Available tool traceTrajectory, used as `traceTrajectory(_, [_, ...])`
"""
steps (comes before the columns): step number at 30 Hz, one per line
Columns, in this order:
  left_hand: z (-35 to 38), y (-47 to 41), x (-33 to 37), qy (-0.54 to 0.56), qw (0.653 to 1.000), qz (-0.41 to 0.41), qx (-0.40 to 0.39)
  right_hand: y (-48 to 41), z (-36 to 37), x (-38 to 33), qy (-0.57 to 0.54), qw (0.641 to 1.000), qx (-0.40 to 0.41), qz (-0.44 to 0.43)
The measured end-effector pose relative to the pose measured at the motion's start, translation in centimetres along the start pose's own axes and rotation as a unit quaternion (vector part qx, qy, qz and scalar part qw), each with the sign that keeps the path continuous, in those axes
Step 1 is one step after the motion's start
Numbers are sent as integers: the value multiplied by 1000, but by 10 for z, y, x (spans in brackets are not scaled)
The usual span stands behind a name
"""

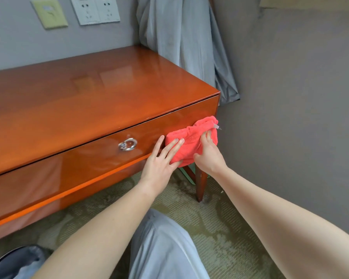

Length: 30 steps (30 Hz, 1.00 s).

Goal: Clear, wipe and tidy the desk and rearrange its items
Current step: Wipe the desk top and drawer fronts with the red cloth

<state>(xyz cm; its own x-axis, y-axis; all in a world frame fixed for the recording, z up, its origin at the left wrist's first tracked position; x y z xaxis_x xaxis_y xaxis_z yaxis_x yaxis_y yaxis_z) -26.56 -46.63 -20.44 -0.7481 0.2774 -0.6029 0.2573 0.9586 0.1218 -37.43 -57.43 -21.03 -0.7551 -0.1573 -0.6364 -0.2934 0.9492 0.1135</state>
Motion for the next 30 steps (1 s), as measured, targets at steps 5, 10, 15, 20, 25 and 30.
traceTrajectory(5, [19,74,-11,2,999,-16,-31,47,32,-40,75,996,5,-46])
traceTrajectory(10, [32,137,-21,-5,998,-29,-63,86,61,-72,95,991,-13,-96])
traceTrajectory(15, [47,204,-33,-13,995,-36,-92,124,95,-106,115,983,-34,-138])
traceTrajectory(20, [64,274,-46,-20,990,-58,-125,164,131,-140,131,971,-54,-192])
traceTrajectory(25, [83,349,-58,-21,982,-87,-169,209,176,-177,117,953,-102,-259])
traceTrajectory(30, [98,415,-67,-17,973,-118,-198,250,210,-210,129,932,-120,-317])
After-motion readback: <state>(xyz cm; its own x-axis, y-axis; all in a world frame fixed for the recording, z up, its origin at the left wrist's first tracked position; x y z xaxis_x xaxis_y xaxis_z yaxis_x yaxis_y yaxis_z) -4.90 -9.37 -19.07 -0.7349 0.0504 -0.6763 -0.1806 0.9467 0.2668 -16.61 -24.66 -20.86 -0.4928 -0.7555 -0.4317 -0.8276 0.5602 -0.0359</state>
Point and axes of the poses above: each hand's wrist, its own y-axis away from the middle knuckle, its own z-axis out of the palm, x = y × z, the point moved 6 cm from there along -y, towards the middle knuckle, and after that the axes turned 15 degrees about z, right-handed, at the moved point
